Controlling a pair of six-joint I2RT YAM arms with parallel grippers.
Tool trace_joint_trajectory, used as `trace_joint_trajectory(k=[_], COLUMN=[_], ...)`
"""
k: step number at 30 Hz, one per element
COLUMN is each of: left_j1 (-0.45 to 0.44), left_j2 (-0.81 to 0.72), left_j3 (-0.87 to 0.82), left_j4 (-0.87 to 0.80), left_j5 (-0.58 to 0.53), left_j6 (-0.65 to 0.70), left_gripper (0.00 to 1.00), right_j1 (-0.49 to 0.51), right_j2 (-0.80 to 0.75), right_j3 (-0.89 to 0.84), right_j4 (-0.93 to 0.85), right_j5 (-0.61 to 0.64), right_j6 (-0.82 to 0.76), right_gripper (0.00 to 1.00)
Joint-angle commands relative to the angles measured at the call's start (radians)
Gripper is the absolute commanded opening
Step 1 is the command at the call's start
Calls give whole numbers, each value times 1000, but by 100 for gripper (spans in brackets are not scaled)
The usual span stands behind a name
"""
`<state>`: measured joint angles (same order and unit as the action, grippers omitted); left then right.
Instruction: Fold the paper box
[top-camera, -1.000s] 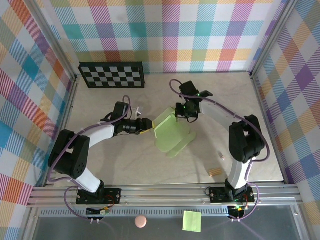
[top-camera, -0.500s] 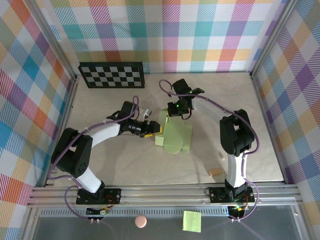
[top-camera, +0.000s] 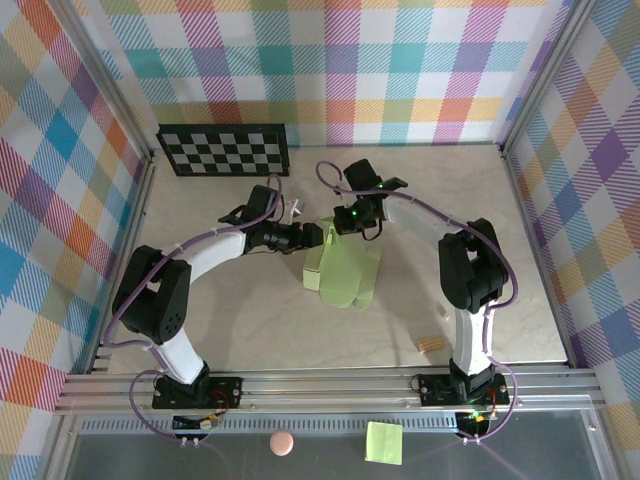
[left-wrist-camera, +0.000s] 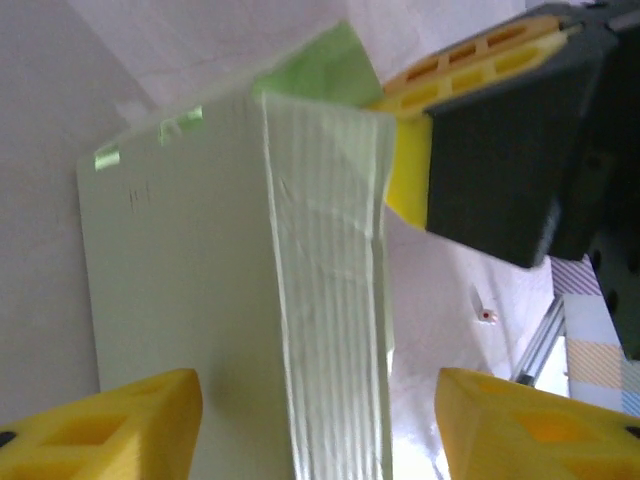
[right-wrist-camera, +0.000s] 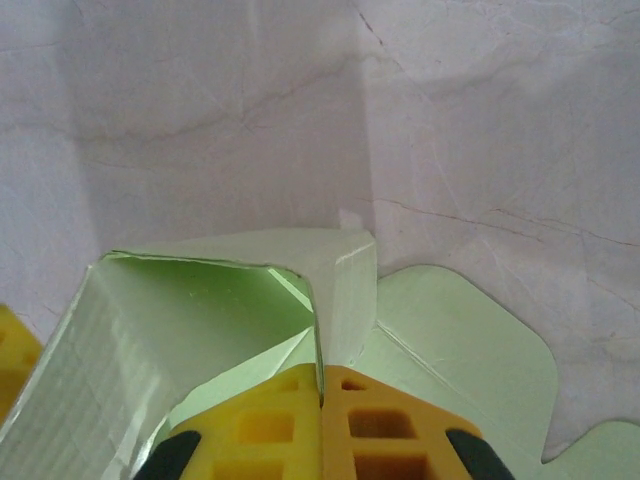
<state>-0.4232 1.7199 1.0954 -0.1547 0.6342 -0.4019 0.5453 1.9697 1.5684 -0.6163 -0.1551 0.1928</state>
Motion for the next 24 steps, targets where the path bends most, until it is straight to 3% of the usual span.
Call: trace_joint_trajectory(k=[1, 10, 24], left_j1=[19, 37, 38], left_j2=[38, 76, 98], left_j3=[30, 0, -45], left_j4=[32, 116, 200], left_j5=[-6, 6, 31], left_j6=[-18, -74, -128], left_gripper=[58, 47, 43], right_j1=[8, 30, 81], right_j2=[-15, -25, -70], right_j3=[-15, -7, -66], right_j4=[13, 4, 48], right_j5=[-31, -37, -30], right_j6=[-21, 8, 167], right_gripper=[0, 0, 0])
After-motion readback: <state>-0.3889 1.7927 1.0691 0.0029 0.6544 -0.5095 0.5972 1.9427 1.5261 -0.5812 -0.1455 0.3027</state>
